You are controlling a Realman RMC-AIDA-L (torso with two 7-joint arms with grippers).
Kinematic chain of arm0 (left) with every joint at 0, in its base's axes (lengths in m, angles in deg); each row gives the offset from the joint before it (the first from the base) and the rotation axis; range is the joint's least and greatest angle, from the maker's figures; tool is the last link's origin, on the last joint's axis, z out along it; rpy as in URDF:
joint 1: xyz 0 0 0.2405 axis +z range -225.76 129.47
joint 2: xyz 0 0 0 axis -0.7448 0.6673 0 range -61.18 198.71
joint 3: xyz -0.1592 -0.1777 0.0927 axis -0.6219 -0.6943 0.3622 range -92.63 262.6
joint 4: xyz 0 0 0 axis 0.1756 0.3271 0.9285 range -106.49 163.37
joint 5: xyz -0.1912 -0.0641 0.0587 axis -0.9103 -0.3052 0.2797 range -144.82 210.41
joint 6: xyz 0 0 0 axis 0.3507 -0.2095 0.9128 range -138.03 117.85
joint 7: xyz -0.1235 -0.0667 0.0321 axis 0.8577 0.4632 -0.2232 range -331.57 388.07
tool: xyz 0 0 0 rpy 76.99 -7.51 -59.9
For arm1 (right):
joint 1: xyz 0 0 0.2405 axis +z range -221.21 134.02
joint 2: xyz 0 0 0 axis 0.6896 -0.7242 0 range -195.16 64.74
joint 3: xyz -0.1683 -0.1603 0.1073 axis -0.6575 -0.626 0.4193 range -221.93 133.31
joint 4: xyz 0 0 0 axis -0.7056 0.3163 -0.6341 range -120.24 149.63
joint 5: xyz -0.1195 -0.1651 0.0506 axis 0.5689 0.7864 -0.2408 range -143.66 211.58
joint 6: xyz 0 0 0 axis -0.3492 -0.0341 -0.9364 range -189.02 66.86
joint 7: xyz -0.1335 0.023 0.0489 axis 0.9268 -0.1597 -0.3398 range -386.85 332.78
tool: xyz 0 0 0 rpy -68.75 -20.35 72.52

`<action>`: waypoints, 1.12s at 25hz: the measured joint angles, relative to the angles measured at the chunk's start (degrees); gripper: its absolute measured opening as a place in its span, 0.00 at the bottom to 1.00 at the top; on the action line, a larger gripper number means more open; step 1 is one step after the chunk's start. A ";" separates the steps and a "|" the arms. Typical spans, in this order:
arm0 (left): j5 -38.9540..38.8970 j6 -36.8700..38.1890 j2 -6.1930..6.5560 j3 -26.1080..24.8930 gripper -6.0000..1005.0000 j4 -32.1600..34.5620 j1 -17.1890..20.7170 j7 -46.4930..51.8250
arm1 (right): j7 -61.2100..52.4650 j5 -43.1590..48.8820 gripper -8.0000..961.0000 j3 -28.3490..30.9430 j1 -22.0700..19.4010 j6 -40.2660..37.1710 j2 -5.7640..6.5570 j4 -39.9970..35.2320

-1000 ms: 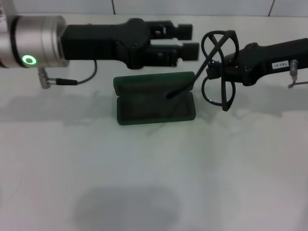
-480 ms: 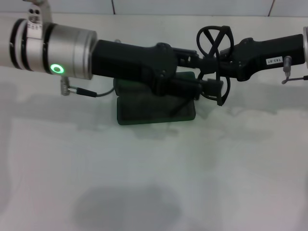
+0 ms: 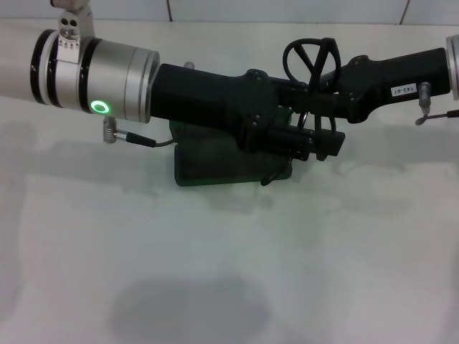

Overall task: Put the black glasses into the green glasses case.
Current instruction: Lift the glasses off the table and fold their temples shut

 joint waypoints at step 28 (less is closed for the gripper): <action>-2.22 0.61 -0.78 -0.11 0.70 -0.32 1.15 0.89 | 0.08 -5.21 0.11 0.64 -0.58 -1.96 0.92 -0.26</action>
